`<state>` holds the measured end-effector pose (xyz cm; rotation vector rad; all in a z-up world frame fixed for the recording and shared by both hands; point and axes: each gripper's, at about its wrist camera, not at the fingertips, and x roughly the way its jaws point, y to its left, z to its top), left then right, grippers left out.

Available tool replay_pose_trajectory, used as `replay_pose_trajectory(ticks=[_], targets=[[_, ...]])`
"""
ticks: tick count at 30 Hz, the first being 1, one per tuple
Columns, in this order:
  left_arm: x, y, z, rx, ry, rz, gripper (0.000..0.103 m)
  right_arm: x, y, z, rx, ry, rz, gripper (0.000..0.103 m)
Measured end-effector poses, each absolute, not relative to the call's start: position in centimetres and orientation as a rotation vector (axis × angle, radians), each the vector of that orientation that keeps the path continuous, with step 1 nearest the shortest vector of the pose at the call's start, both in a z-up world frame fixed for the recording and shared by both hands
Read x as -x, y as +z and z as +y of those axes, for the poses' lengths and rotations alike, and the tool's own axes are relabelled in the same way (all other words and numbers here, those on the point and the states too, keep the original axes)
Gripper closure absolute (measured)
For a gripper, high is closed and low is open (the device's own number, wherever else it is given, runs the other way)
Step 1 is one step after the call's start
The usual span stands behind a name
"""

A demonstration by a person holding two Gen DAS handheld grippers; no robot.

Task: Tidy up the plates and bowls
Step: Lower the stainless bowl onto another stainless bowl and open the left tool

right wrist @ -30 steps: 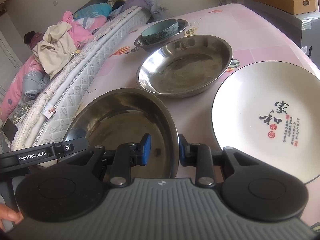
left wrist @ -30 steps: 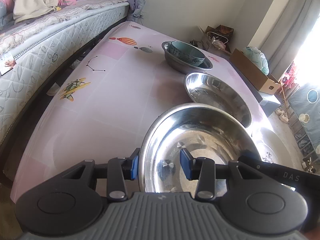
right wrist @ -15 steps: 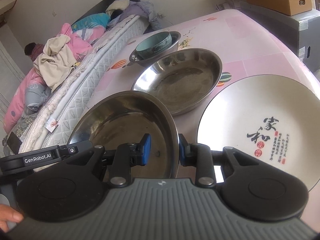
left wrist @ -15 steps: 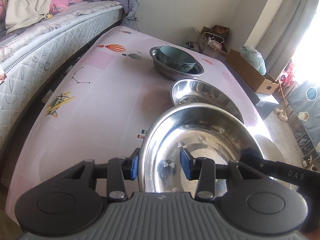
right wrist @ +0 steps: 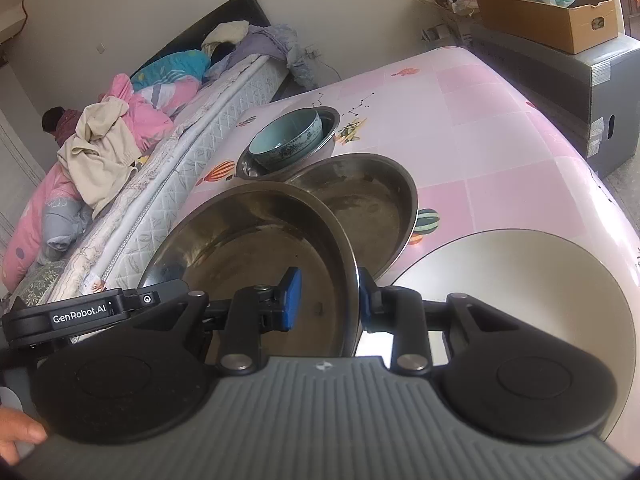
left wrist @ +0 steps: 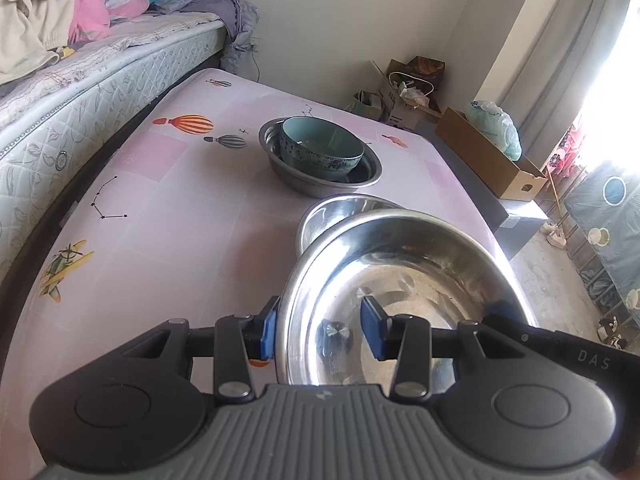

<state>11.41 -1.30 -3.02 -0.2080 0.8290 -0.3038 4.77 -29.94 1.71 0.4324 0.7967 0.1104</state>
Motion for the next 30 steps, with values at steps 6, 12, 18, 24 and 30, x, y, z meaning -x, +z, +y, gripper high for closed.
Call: replay_pose_trajectory(ticks=[6,12,18,24,30], targets=[[-13.0,-3.5,-2.4,0.208,-0.313,0.845,0.060,-6.1,1.5,-30.8,-0.429,0.087,0.804,0.073],[-14.3,-4.4,-3.0,0.212,-0.310,0.871,0.060,-7.5,0.4,-31.2,-0.435,0.070,0.831,0.073],[-15.5,-5.4,-3.5,0.200,-0.302,0.897,0.060,-9.0,-0.6,-31.6,-0.451,0.060,0.852,0.072],[-16.1,-5.8,-3.9,0.178,-0.289,0.896,0.060,-10.3,-1.3,-31.5,-0.454,0.061,0.862,0.071],[-16.9,-5.9,-4.2,0.167,-0.287,0.894,0.059,-11.5,-1.5,-31.5,-0.449,0.061,0.865,0.071]])
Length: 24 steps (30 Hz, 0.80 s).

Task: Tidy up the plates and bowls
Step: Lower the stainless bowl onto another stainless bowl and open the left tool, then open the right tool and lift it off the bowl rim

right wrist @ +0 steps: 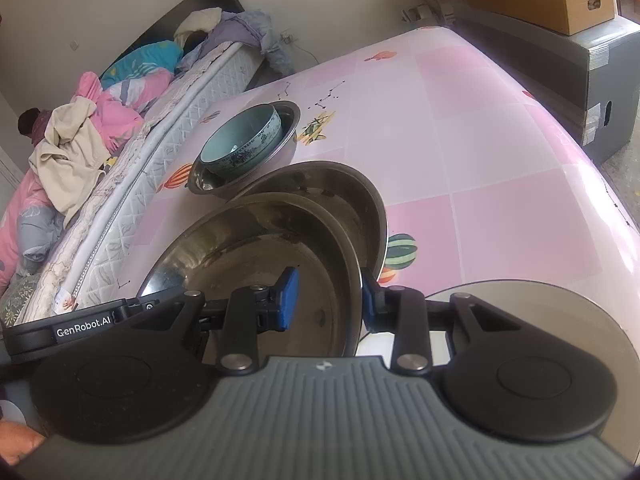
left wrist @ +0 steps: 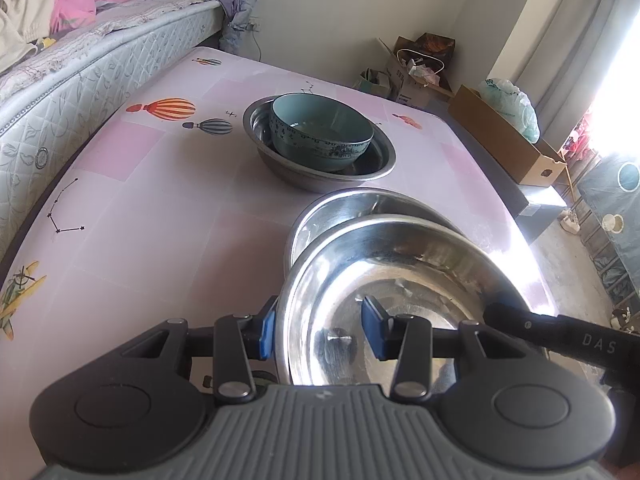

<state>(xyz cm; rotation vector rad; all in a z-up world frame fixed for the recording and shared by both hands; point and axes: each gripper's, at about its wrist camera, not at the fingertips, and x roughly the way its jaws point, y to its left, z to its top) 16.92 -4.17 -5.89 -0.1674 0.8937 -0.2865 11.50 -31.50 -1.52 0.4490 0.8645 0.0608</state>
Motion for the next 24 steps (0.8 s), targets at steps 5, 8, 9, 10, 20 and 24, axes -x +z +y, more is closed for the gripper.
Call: replay_pose_trajectory(ticks=[5,8,9,10,20,24], targets=[[-17.3,-5.6,-4.6,0.156,-0.291,0.872,0.044,-12.3,-1.4,-31.8,-0.434,0.044,0.847,0.071],[-17.3,-5.3,-4.8,0.151,-0.290,0.857,0.041,-12.8,-1.1,-32.1,-0.420,0.028,0.833,0.070],[-17.3,-5.2,-4.8,0.153,-0.290,0.853,0.040,-12.9,-1.0,-32.2,-0.417,0.022,0.829,0.068],[-17.3,-5.1,-4.7,0.156,-0.288,0.847,0.039,-13.0,-0.9,-32.3,-0.414,0.015,0.823,0.067],[-15.6,-4.0,-4.4,0.171,-0.276,0.830,0.034,-11.0,0.5,-34.7,-0.456,-0.012,0.758,0.062],[-13.9,-3.7,-4.7,0.170,-0.290,0.827,0.030,-8.5,1.6,-36.3,-0.479,-0.010,0.720,0.057]])
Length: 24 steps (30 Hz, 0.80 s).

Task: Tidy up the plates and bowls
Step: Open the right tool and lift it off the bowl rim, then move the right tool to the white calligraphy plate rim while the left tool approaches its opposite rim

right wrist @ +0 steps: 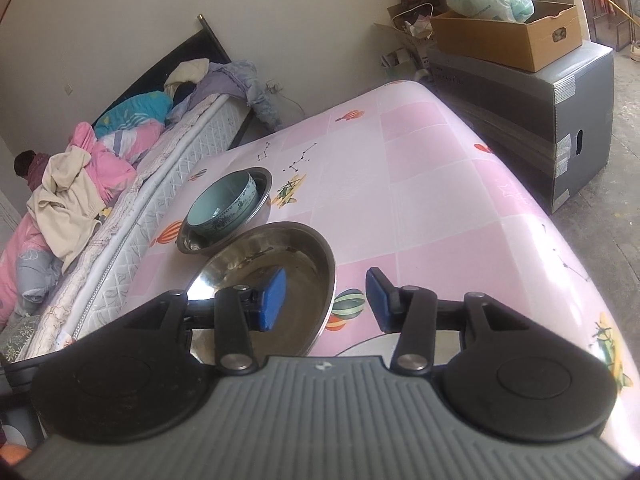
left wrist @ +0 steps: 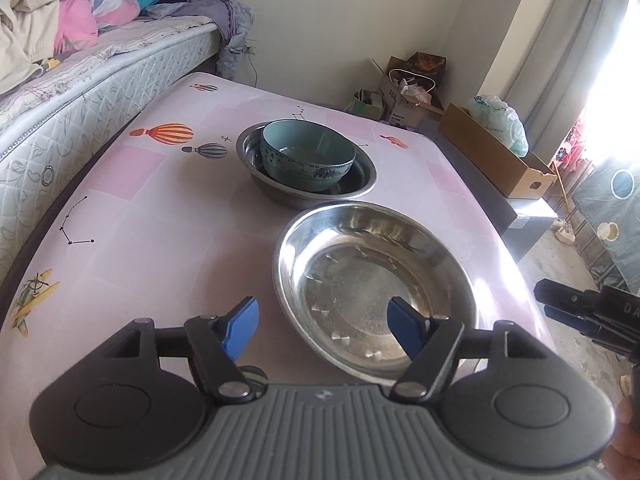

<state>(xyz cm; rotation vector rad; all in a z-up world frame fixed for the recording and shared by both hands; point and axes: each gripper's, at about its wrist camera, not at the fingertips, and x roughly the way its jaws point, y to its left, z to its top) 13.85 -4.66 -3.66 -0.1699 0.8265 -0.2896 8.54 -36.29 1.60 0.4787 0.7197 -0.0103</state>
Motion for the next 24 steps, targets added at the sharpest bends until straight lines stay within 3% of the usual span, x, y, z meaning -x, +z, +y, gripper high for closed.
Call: replay_pose_trajectory(ticks=[12,24], targets=[[-8.0,-5.1,-6.2,0.172,-0.373,0.916,0.027,0.4,0.0,-43.2,-0.551,-0.100,0.730,0.054],[-6.2,-7.3,-9.4,0.231,-0.514,0.985,0.028,2.0,-3.3,-44.9,-0.627,-0.104,0.755,0.054]])
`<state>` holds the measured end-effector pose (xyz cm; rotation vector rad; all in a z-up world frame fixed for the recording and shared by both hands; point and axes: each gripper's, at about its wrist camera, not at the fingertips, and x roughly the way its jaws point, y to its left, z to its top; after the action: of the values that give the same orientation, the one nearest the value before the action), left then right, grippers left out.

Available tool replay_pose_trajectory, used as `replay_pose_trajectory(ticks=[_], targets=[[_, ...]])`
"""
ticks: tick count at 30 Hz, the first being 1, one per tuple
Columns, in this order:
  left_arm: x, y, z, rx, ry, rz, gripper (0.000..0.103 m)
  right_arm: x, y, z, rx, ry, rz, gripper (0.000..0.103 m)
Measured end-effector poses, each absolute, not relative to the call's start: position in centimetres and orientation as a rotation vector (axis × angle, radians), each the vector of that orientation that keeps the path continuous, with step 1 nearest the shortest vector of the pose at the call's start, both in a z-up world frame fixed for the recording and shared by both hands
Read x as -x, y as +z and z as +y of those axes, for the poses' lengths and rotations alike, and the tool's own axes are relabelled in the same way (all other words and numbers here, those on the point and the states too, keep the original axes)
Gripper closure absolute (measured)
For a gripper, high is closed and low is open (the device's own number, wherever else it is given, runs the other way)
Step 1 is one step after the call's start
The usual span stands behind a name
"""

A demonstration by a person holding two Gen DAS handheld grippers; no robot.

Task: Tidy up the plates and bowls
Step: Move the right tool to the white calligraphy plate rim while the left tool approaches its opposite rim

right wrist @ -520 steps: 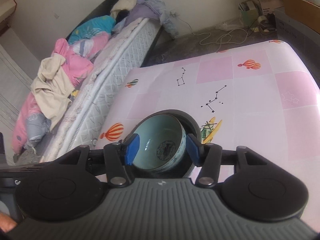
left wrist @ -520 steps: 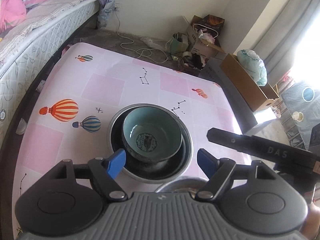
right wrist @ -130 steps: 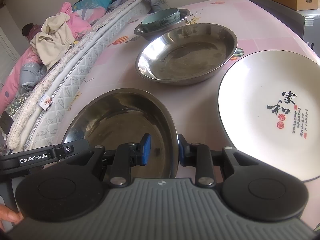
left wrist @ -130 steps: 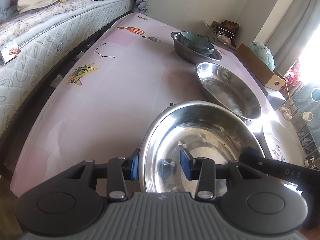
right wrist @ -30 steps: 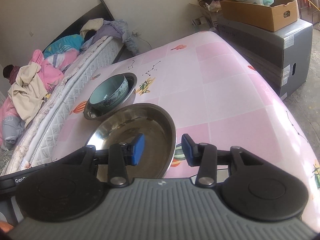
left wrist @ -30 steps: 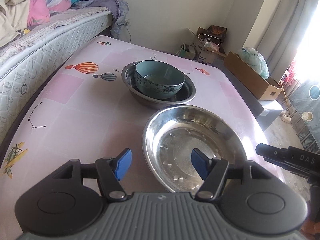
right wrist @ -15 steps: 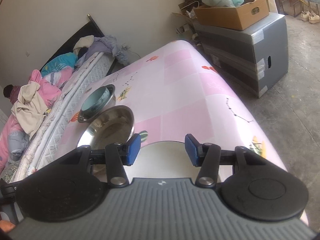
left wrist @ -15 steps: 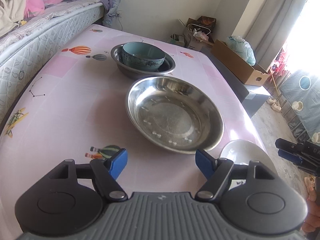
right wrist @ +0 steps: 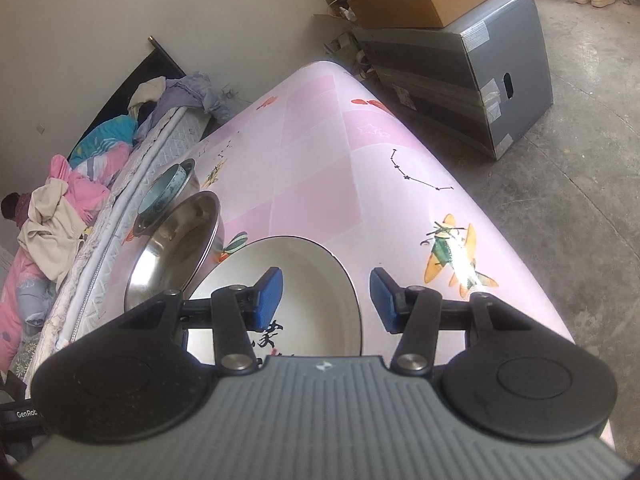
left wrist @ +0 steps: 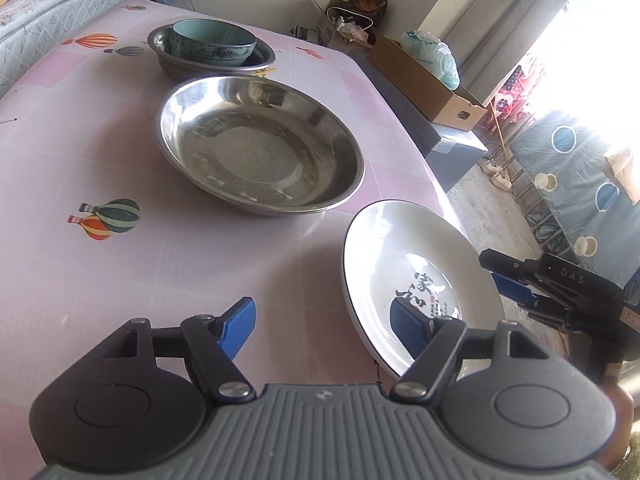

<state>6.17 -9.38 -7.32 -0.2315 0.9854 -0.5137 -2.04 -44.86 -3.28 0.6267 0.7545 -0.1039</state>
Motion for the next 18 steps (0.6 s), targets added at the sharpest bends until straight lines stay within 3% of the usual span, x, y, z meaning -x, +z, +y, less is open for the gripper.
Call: replay_pose_trajectory(ticks=[7,12,15,17,18], targets=[[-6.8,-8.4,-11.4,0.225,-0.533,1.007,0.036,1.3,-4.2,-44.5,-0.634,-0.063,0.778,0.058],[-7.2,-9.2,-12.8,0.205,-0.546,1.015,0.044,0.6,-4.9,-44.4,-0.627,-0.047,0.796,0.066],[-7.3,-9.2,-13.3,0.189,-0.551,1.006,0.053,0.2,-4.9,-44.0,-0.599,-0.040,0.799,0.068],[-7.4,-9.4,-13.5,0.187,-0.562,1.011,0.066,0.0,-4.9,-43.8,-0.576,-0.038,0.806,0.069],[-7.4,-9.5,-13.7,0.186,-0.569,1.015,0.069,-0.1,-4.9,-43.7,-0.572,-0.035,0.809,0.070]])
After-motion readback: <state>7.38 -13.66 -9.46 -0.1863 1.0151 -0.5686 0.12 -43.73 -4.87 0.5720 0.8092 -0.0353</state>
